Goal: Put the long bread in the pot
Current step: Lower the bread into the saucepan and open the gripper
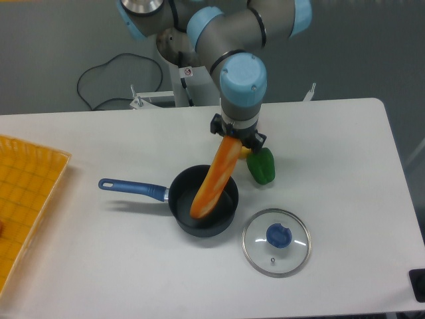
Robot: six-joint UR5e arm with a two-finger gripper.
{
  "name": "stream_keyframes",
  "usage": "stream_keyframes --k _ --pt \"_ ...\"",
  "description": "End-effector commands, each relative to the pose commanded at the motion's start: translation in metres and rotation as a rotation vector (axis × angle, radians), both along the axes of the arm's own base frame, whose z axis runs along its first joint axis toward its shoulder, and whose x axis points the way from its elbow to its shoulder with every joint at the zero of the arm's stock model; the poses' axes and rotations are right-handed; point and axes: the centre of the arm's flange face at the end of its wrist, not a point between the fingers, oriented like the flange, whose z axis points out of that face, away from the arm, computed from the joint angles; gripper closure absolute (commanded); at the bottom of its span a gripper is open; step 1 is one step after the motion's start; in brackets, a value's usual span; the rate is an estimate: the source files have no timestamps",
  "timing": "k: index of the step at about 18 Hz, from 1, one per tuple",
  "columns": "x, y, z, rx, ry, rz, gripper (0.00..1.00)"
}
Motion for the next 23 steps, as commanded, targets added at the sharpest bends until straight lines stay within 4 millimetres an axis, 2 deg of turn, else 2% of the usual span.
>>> stream_keyframes --k 3,6,8,9,10,17,23 --pt "0.002 0.003 -0.006 -0.017 0.001 -0.010 0.76" --pt "0.000 0.006 -0.010 -0.025 0.010 -0.016 0.59" --pt "-0.001 0.007 -0.011 -0.022 0.015 -0.015 0.31" --pt "-0.001 0.007 -0.011 -0.018 0.019 -0.016 0.07" --pt "-0.001 0.007 -0.011 -0.018 0.020 -0.014 0.00" --pt "0.003 0.008 -0.004 -0.007 0.029 -0.021 0.00" --pt "-0.004 0.013 0.027 0.031 0.067 -0.019 0.00"
